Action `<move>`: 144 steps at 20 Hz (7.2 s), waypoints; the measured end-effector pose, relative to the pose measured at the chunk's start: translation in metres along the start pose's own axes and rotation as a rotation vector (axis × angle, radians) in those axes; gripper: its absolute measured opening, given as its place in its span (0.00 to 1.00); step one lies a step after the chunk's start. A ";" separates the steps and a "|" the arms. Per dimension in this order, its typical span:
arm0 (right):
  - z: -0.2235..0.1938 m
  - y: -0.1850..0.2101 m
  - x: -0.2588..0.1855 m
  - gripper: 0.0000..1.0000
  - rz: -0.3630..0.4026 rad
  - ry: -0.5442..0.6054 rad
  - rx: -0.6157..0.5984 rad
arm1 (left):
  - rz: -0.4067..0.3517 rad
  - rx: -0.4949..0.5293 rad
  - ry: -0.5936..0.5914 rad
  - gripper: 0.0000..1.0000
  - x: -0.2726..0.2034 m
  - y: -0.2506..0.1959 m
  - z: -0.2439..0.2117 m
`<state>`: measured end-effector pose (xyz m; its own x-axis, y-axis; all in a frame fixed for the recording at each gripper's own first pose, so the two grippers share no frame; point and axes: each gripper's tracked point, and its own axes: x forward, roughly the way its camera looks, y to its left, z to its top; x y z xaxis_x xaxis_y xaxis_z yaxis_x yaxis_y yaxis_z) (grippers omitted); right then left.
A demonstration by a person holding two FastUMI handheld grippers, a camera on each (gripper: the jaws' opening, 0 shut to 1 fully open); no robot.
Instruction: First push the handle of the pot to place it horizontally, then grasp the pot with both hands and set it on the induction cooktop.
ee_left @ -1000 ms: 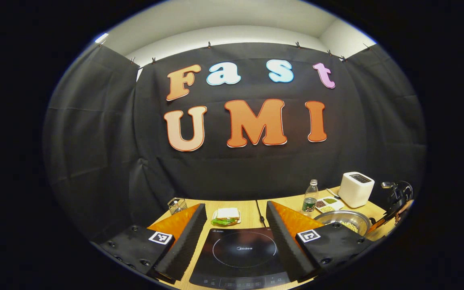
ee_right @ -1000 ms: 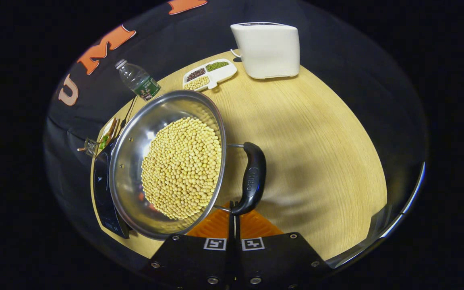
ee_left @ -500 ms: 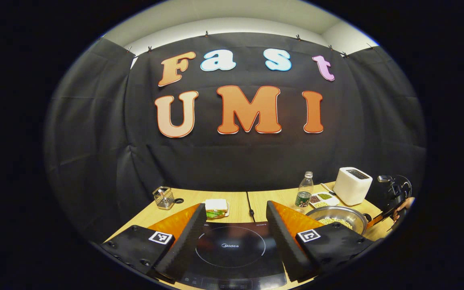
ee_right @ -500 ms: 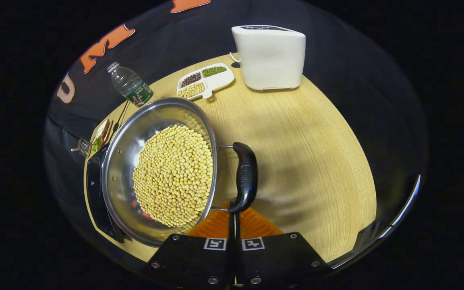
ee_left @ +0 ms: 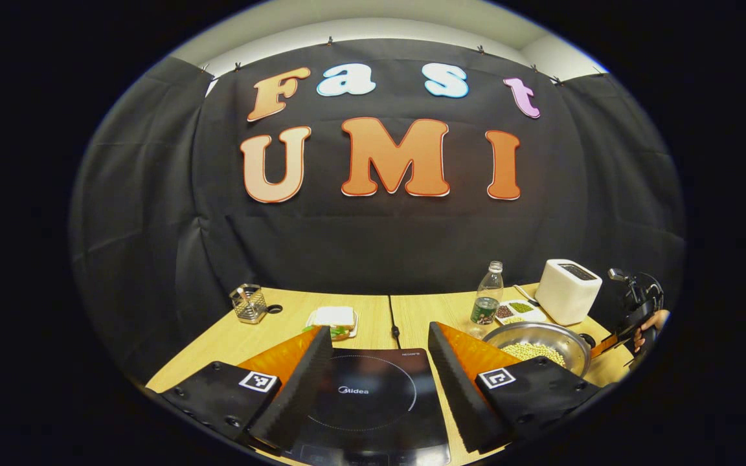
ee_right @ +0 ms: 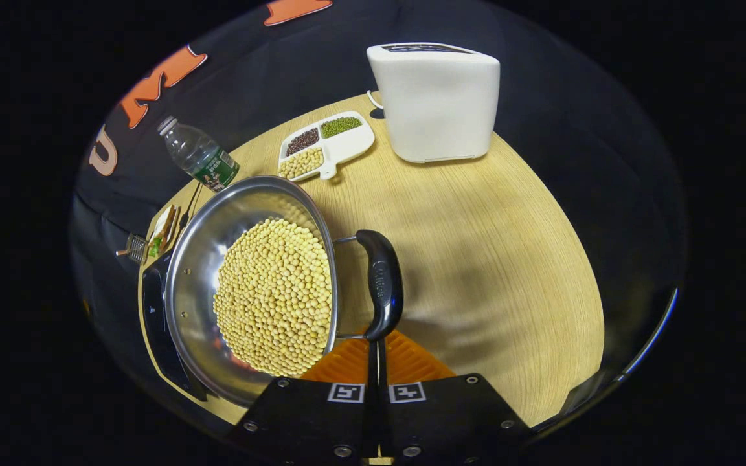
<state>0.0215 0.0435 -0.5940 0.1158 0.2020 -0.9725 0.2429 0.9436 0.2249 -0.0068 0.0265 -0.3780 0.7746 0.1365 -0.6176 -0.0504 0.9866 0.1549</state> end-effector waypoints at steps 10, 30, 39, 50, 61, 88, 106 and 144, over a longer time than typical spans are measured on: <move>0.035 0.002 0.010 0.00 -0.004 -0.020 -0.003 | -0.028 -0.034 0.070 0.97 0.024 -0.027 -0.033; 0.068 0.019 -0.047 0.76 0.009 -0.255 -0.217 | -0.278 0.009 0.439 0.98 0.085 -0.154 -0.138; 0.066 0.013 -0.020 0.81 -0.073 -0.231 -0.266 | -0.259 0.006 0.620 0.98 0.105 -0.167 -0.196; 0.062 0.019 0.016 0.81 -0.228 -0.244 -0.302 | -0.222 0.029 0.528 0.86 0.135 -0.186 -0.196; 0.061 0.019 0.020 0.68 -0.232 -0.262 -0.306 | -0.180 0.043 0.515 0.83 0.167 -0.190 -0.217; 0.076 0.028 -0.001 0.64 -0.162 -0.511 -0.379 | -0.091 0.056 0.214 0.77 0.065 -0.048 -0.041; 0.114 0.032 0.030 0.64 -0.002 -0.494 -0.518 | 0.136 0.018 0.183 0.77 0.004 0.137 -0.036; 0.138 0.058 0.062 0.64 -0.060 -0.339 -0.541 | 0.115 -0.068 0.365 0.77 0.044 0.174 -0.129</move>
<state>0.1753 0.0746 -0.6327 0.4369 0.1340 -0.8895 -0.2514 0.9676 0.0223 -0.0627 0.2160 -0.4775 0.4867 0.2569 -0.8349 -0.1745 0.9651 0.1952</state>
